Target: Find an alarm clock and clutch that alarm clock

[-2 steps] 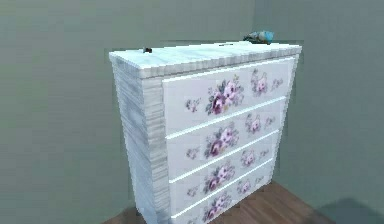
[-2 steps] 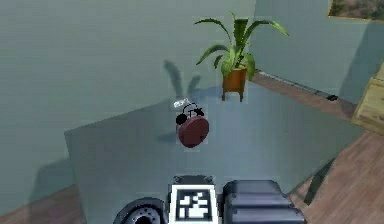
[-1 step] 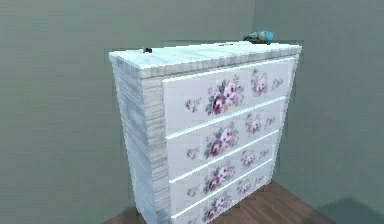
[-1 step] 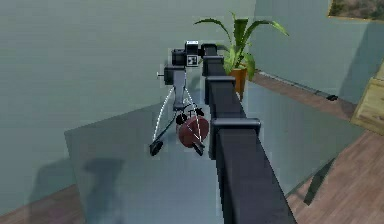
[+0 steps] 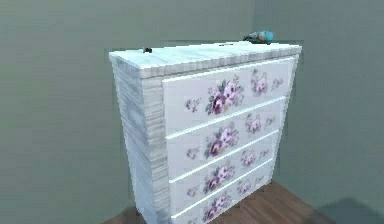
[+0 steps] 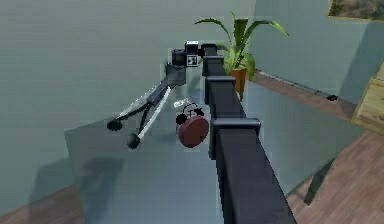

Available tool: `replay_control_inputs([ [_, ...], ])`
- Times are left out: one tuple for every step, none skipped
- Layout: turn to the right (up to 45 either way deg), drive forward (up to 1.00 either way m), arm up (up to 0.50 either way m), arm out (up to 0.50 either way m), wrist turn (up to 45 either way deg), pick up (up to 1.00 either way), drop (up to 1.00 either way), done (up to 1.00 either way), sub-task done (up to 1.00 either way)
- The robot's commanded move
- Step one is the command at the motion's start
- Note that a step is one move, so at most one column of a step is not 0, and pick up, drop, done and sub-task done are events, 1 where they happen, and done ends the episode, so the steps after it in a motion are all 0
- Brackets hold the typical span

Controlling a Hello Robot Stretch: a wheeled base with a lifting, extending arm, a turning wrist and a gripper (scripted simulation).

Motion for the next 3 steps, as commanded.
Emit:
replay_control_inputs([
  [0.0,0.00,0.00,0.00,45.0,0.00,0.00,0.00,0.00],
  [0.0,0.00,0.00,0.00,45.0,0.00,0.00,0.00,0.00],
  [0.0,0.00,0.00,0.00,39.0,0.00,0.00,0.00,0.00],
])
